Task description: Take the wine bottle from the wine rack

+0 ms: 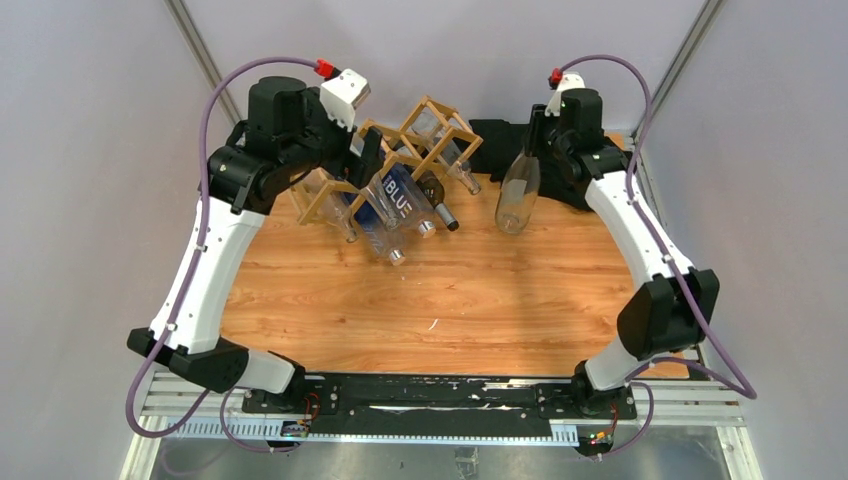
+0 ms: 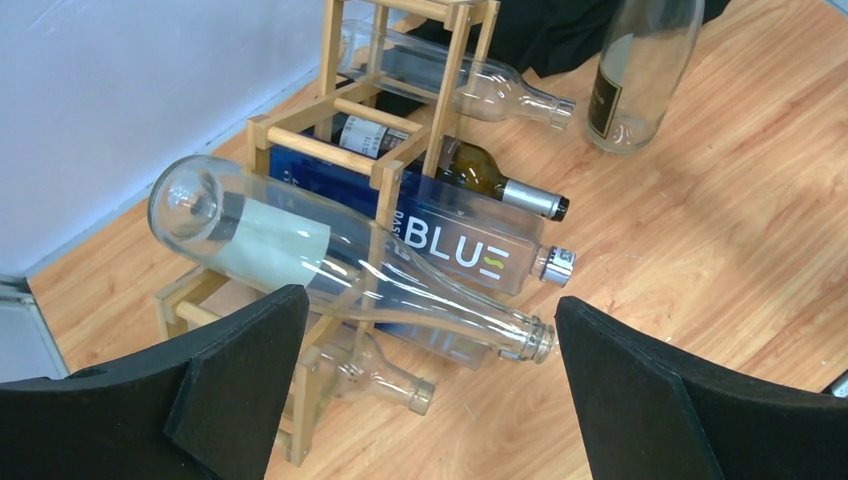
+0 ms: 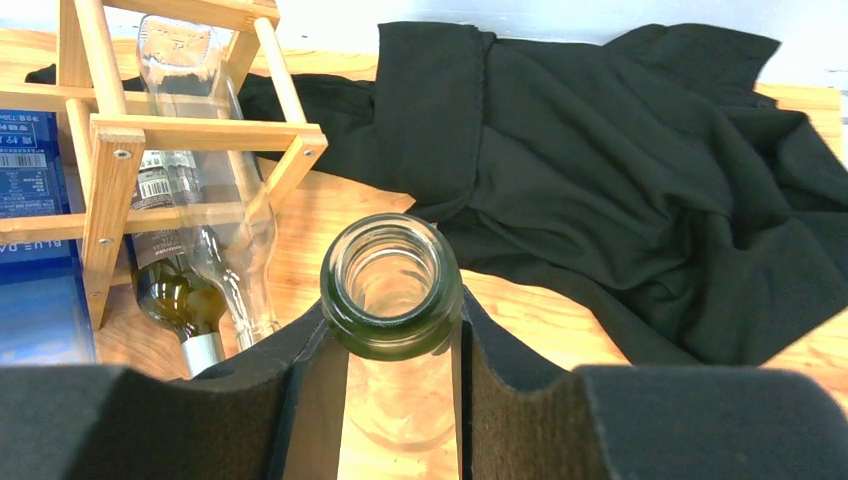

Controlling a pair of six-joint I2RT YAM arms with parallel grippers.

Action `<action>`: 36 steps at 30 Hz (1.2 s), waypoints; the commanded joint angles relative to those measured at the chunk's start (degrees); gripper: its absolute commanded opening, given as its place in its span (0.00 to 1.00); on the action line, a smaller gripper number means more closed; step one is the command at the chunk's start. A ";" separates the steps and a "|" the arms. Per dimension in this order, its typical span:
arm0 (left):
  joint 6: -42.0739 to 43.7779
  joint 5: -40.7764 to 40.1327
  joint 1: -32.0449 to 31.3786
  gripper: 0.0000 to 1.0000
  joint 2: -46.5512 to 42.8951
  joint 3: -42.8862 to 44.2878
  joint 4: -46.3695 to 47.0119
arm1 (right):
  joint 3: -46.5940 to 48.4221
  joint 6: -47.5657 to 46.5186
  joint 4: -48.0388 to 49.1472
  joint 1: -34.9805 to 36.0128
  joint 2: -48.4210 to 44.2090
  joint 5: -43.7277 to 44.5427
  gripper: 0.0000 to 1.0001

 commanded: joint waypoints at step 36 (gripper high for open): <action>-0.77 -0.34 2.52 1.00 1.97 0.63 1.29 | 4.73 -5.07 23.18 1.79 12.40 2.86 0.00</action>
